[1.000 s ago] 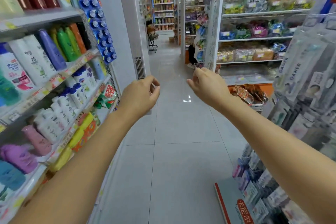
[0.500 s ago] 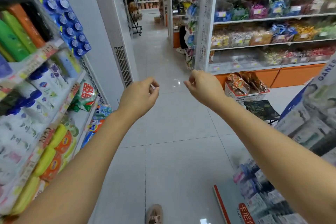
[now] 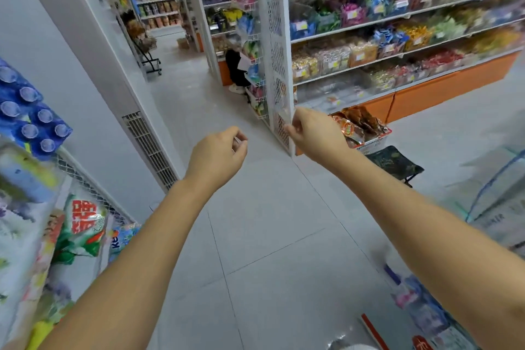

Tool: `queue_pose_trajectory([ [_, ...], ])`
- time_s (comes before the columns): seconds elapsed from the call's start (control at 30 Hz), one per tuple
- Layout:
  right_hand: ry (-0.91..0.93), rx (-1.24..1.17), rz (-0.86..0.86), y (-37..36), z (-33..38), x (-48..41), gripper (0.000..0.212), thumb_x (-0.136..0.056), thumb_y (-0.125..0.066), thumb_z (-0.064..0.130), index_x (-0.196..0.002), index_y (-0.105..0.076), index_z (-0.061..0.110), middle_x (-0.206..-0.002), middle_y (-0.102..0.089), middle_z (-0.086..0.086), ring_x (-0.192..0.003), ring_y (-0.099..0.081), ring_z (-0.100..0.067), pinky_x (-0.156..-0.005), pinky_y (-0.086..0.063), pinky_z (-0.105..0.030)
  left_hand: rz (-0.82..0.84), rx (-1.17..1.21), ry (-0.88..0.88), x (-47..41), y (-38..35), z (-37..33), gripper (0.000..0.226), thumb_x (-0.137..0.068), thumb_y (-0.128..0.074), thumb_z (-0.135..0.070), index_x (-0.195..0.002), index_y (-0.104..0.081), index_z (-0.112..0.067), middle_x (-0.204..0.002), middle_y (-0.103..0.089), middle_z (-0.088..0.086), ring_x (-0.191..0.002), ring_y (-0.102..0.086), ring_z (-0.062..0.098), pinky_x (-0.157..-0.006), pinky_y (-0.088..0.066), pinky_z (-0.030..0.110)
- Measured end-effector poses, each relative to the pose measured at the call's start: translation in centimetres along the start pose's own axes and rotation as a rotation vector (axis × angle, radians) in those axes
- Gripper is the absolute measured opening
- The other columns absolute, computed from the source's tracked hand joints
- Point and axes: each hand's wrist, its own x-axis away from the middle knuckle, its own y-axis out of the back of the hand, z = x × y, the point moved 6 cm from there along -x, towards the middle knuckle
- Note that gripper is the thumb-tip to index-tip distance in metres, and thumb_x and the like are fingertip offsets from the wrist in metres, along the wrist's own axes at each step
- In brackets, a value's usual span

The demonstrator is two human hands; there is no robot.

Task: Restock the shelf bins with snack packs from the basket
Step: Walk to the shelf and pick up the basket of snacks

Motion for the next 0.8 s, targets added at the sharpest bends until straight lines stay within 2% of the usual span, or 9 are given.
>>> queue_pose_trajectory([
  [0.13, -0.054, 0.018, 0.0, -2.3, -2.5, -4.0, 0.023, -0.096, -0.05, 0.032, -0.086, -0.049, 0.011, -0.081, -0.05, -0.003, -0.074, -0.049, -0.024, -0.059, -0.034, -0.031, 0.01, 0.052, -0.017, -4.8, -2.3, 1.1, 0.019, -0.095, -0.052, -0.029, -0.101, -0.063, -0.015, -0.079, -0.065, -0.005, -0.08, -0.063, 0.023, -0.075, -0.052, 0.038],
  [0.33, -0.099, 0.043, 0.014, -6.3, -7.6, -10.8, 0.02, -0.095, -0.051, 0.031, -0.086, -0.046, 0.014, -0.082, -0.053, -0.005, -0.072, -0.048, -0.023, -0.059, -0.032, -0.031, 0.046, 0.082, -0.037, -13.4, -7.6, 2.3, 0.015, -0.094, -0.053, -0.026, -0.096, -0.064, -0.015, -0.072, -0.059, -0.009, -0.075, -0.061, 0.019, -0.072, -0.052, 0.036],
  [0.5, -0.144, 0.048, 0.045, -8.5, -13.5, -17.3, 0.022, -0.095, -0.049, 0.032, -0.085, -0.049, 0.013, -0.087, -0.06, -0.007, -0.075, -0.056, -0.025, -0.059, -0.041, -0.032, 0.085, 0.106, -0.058, -21.9, -12.3, 1.7, 0.015, -0.094, -0.053, -0.027, -0.095, -0.064, -0.017, -0.075, -0.063, -0.007, -0.074, -0.061, 0.018, -0.071, -0.053, 0.038],
  [0.67, -0.187, 0.044, 0.031, -9.3, -19.2, -22.5, 0.022, -0.097, -0.047, 0.031, -0.087, -0.05, 0.01, -0.087, -0.059, -0.006, -0.074, -0.054, -0.025, -0.057, -0.035, -0.03, 0.129, 0.127, -0.097, -29.3, -16.8, 0.0, 0.013, -0.093, -0.052, -0.027, -0.095, -0.063, -0.02, -0.078, -0.066, -0.007, -0.072, -0.062, 0.016, -0.071, -0.054, 0.038],
  [0.8, -0.271, 0.04, 0.025, -9.7, -23.6, -25.5, 0.027, -0.097, -0.045, 0.03, -0.089, -0.054, 0.006, -0.085, -0.06, -0.008, -0.075, -0.056, -0.026, -0.061, -0.044, -0.037, 0.195, 0.124, -0.158, -34.5, -20.2, -1.7, 0.014, -0.094, -0.051, -0.028, -0.096, -0.063, -0.02, -0.075, -0.064, -0.009, -0.072, -0.061, 0.016, -0.069, -0.053, 0.038],
])
